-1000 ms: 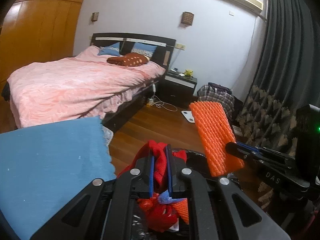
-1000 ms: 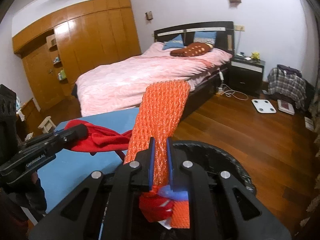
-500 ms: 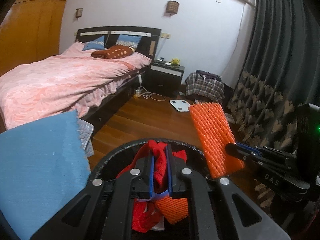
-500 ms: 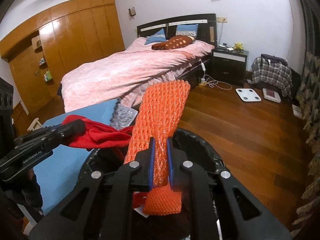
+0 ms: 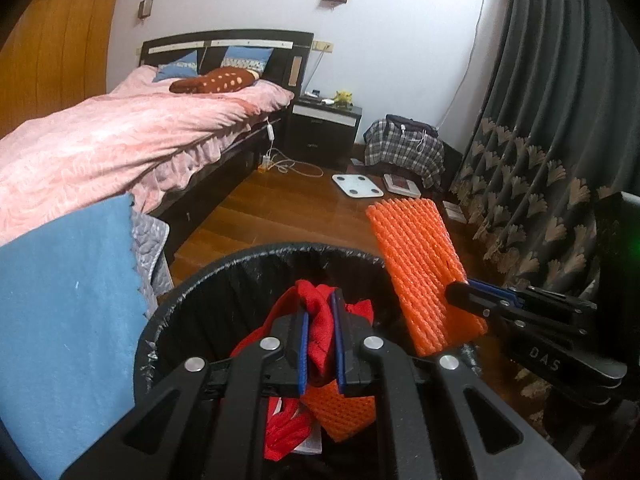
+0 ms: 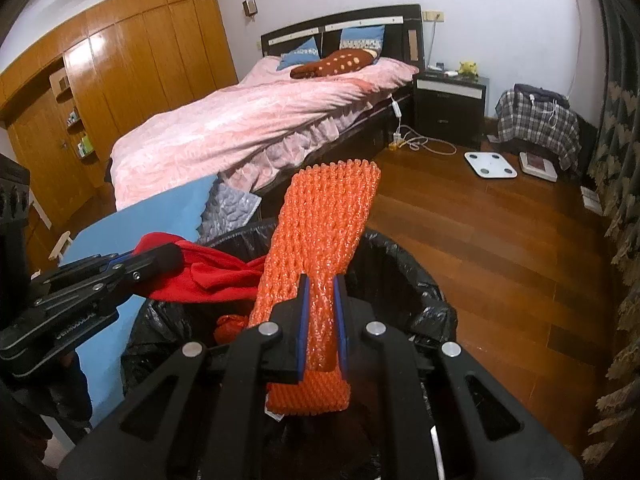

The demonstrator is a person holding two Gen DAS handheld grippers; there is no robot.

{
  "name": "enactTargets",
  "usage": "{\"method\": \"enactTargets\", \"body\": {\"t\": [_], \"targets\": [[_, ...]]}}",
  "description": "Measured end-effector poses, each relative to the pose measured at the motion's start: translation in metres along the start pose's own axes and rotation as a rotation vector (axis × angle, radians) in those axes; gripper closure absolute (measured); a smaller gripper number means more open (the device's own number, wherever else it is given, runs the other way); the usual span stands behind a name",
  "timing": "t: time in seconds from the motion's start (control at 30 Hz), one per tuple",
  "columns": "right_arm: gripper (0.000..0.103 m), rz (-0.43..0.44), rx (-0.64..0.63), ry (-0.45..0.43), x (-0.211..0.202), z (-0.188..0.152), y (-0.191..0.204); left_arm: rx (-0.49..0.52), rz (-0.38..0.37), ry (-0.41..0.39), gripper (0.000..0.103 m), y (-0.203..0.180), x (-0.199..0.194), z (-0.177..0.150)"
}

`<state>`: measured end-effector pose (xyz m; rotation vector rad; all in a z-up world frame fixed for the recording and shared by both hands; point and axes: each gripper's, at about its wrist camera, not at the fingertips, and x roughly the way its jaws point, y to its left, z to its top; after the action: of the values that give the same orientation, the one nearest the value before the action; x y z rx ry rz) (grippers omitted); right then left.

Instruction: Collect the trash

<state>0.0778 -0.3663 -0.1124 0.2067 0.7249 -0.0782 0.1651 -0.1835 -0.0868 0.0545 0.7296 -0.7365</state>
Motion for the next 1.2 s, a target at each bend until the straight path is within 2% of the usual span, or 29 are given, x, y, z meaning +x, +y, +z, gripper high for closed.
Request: {"method": "enactTargets", "body": {"t": [0.4, 0.47, 0.5, 0.53, 0.57, 0.67, 0.73, 0.8, 0.83, 0.87, 1.1, 1.2], "targets": [[0.087, -0.017, 0.004, 0.063, 0.023, -0.011, 0.000, -0.011, 0.001, 0.058, 0.092, 0.012, 0.021, -0.014], [0.081, -0.024, 0.004, 0.068, 0.025, -0.011, -0.002, -0.019, -0.004, 0.064, 0.085, 0.015, 0.022, -0.014], [0.078, -0.026, 0.006, 0.070, 0.025, -0.011, -0.002, -0.023, -0.005, 0.066, 0.077, 0.016, 0.022, -0.015], [0.071, -0.030, 0.009, 0.070, 0.025, -0.011, -0.003, -0.026, -0.004, 0.066, 0.068, 0.017, 0.022, -0.015], [0.062, -0.033, 0.012, 0.069, 0.025, -0.011, -0.004, -0.029, -0.003, 0.064, 0.064, 0.018, 0.021, -0.016], [0.052, -0.043, 0.016, 0.062, 0.023, -0.012, -0.005, -0.034, 0.004, 0.056, 0.055, 0.022, 0.017, -0.015], [0.040, -0.051, 0.019, 0.051, 0.020, -0.011, -0.005, -0.037, 0.017, 0.047, 0.043, 0.024, 0.012, -0.014], [0.035, -0.051, 0.019, 0.040, 0.017, -0.009, -0.004, -0.038, 0.038, 0.028, 0.033, 0.028, 0.004, -0.013], [0.027, -0.054, 0.018, 0.034, 0.015, -0.009, -0.003, -0.040, 0.044, 0.023, 0.028, 0.029, 0.001, -0.012], [0.019, -0.058, 0.017, 0.028, 0.014, -0.008, -0.003, -0.046, 0.050, 0.015, 0.026, 0.032, -0.003, -0.010], [0.010, -0.040, 0.002, -0.017, -0.009, 0.005, 0.007, -0.057, 0.120, -0.032, 0.007, 0.045, -0.037, -0.004], [0.007, -0.024, -0.024, -0.041, -0.024, 0.010, 0.020, -0.067, 0.148, -0.058, 0.006, 0.049, -0.055, 0.000]]}}
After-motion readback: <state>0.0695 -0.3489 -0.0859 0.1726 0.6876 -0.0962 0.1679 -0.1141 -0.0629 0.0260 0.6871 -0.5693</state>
